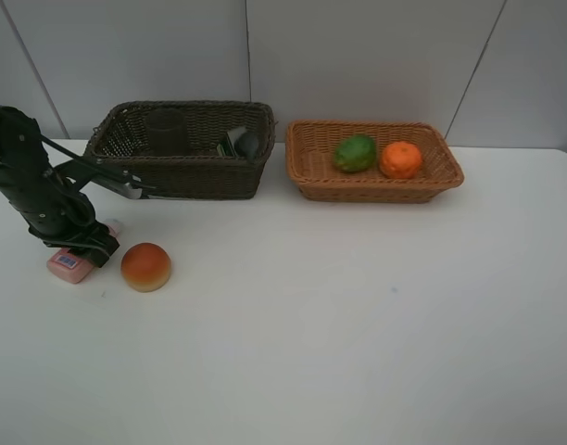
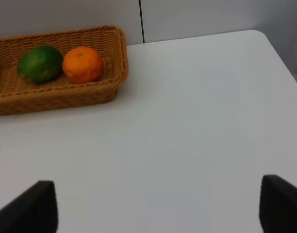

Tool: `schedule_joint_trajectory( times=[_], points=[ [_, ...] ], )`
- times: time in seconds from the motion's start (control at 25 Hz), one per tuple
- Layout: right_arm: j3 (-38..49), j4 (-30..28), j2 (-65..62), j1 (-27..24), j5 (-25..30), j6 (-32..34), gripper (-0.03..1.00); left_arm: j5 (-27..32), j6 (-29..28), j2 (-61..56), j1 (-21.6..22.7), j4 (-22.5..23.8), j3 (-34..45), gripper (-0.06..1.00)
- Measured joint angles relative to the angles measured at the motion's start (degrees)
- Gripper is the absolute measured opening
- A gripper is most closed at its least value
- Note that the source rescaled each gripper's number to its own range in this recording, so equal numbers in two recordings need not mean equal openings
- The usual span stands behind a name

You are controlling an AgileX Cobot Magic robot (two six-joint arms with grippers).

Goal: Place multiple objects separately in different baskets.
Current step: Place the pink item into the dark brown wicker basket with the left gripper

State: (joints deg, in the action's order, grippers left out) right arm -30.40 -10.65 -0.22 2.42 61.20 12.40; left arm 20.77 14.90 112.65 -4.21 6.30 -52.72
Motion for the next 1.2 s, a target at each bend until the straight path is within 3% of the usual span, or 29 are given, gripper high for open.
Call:
schedule_joint_trajectory(
  times=[0.44, 0.76, 0.88, 1.2],
  points=[
    [0.0, 0.0, 0.0, 0.0, 0.0, 0.0, 0.82, -0.1, 0.0, 0.0, 0.1, -0.3, 0.0, 0.63],
    [0.0, 0.0, 0.0, 0.0, 0.0, 0.0, 0.82, 1.7, -2.6, -1.9, 0.1, -6.3, 0.2, 0.63],
    [0.0, 0.0, 0.0, 0.0, 0.0, 0.0, 0.82, 6.1, -6.7, -4.6, -0.1, -7.9, -2.3, 0.63],
    [0.0, 0.0, 0.0, 0.0, 0.0, 0.0, 0.82, 26.8, -19.3, -6.1, -4.6, -8.4, -16.6, 0.63]
  ],
)
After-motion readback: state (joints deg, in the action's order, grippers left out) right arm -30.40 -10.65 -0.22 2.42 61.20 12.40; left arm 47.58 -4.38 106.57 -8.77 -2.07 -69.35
